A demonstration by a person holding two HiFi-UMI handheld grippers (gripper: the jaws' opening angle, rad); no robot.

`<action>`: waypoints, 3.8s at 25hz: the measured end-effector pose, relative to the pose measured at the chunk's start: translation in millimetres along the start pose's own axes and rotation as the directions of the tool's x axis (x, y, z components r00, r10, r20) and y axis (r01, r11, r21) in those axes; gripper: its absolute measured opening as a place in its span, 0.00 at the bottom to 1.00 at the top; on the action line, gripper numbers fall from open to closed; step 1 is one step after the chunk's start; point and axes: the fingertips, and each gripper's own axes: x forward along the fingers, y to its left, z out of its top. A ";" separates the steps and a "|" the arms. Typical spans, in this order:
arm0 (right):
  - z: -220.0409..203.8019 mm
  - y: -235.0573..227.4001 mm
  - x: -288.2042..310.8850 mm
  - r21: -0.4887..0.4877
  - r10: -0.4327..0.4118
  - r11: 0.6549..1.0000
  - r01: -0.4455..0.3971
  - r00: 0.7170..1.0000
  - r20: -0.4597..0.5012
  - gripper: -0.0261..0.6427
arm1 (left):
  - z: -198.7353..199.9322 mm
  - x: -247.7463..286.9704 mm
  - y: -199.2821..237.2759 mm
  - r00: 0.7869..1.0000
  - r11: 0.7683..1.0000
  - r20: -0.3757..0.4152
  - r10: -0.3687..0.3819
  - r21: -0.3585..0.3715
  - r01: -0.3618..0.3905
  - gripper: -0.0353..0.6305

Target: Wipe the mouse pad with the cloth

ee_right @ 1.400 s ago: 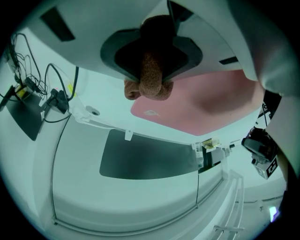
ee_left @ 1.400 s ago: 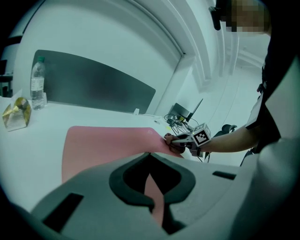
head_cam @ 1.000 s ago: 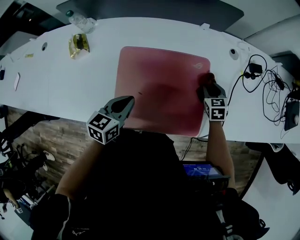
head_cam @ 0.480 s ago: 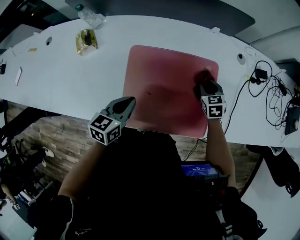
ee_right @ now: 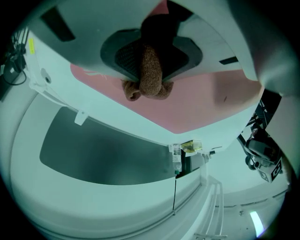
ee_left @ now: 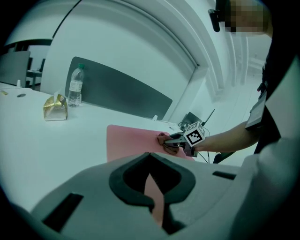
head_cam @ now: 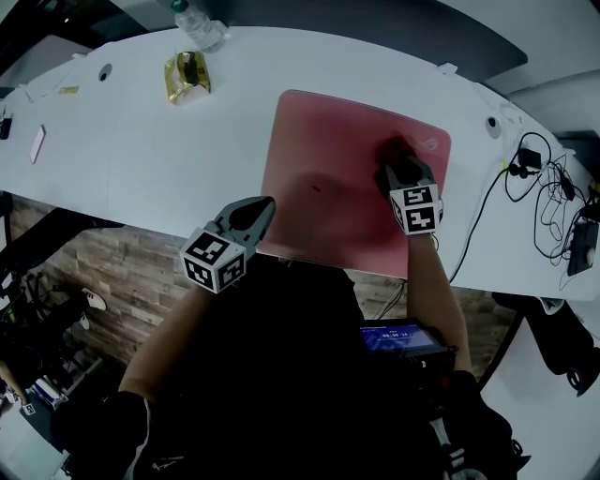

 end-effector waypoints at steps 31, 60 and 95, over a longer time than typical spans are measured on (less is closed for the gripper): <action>112.6 146.7 86.2 -0.197 0.215 0.957 -0.211 0.977 -0.003 0.24 | -11.3 -80.8 83.2 0.985 0.983 0.093 0.143 -0.133 -0.130 0.06; 187.0 178.4 138.6 -0.296 0.282 0.919 -0.259 0.959 0.037 0.24 | 4.3 -71.4 103.3 0.988 0.983 0.065 0.138 -0.129 -0.129 0.06; 55.4 -38.5 49.7 -0.045 -0.019 0.999 0.021 0.999 0.028 0.24 | 20.9 41.4 -9.2 0.998 0.999 -0.036 -0.048 0.019 0.049 0.06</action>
